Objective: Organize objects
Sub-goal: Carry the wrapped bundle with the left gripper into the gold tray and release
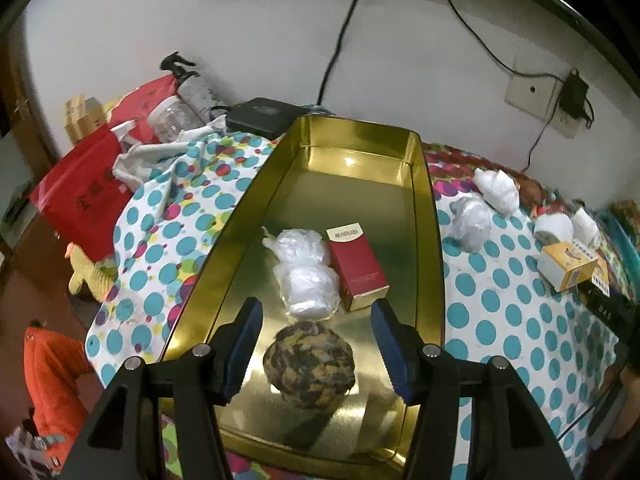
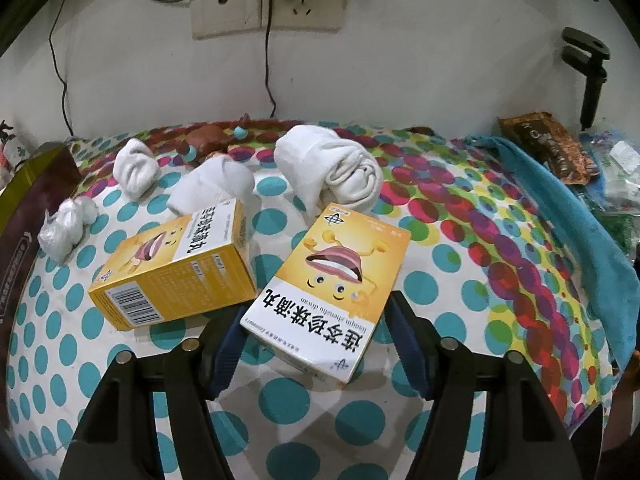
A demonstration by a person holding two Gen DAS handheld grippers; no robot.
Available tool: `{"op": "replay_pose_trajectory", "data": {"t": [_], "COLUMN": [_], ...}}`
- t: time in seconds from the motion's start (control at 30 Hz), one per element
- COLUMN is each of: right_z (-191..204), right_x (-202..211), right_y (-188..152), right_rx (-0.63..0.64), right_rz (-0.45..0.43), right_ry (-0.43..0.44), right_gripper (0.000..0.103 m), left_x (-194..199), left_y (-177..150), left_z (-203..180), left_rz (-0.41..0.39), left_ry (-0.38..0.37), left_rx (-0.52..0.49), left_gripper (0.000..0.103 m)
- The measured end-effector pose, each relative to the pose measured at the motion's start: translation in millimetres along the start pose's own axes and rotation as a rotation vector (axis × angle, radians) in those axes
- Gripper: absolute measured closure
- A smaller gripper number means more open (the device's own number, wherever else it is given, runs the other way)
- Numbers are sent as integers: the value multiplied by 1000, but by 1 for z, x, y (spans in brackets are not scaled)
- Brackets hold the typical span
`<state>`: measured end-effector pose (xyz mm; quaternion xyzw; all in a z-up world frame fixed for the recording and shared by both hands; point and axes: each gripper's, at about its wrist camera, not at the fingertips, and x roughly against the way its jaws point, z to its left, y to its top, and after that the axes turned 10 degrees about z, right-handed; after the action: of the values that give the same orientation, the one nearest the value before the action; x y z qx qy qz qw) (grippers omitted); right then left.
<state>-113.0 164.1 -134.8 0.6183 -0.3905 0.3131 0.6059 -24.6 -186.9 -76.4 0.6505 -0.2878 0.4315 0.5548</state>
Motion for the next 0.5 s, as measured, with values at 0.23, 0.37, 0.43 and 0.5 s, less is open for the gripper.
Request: {"op": "replay_pose_trajectory", "data": {"t": [0.23,0.37,0.43,0.5], "right_z": [-1,-4,-5,-5], "right_x": [23,33,37,39], "right_y": [-7,-9,-10,-11], "right_rx": [-14,-34,-32,-29], "right_rz": [-124,-179,-200,-216], "right_ry": [-19,-18,-10,-12], "right_gripper": [43,43,43,43], "left_x": [29,38,39,40], "left_y": [-25,-40,-45,-49], "left_z": [4,3,1,0], "left_rz": [-71,-85,-81,-81], "left_ry": [-12,-30,-34,-38], "left_rx": [50,31,20,17], "left_gripper": [43,40,38,38]}}
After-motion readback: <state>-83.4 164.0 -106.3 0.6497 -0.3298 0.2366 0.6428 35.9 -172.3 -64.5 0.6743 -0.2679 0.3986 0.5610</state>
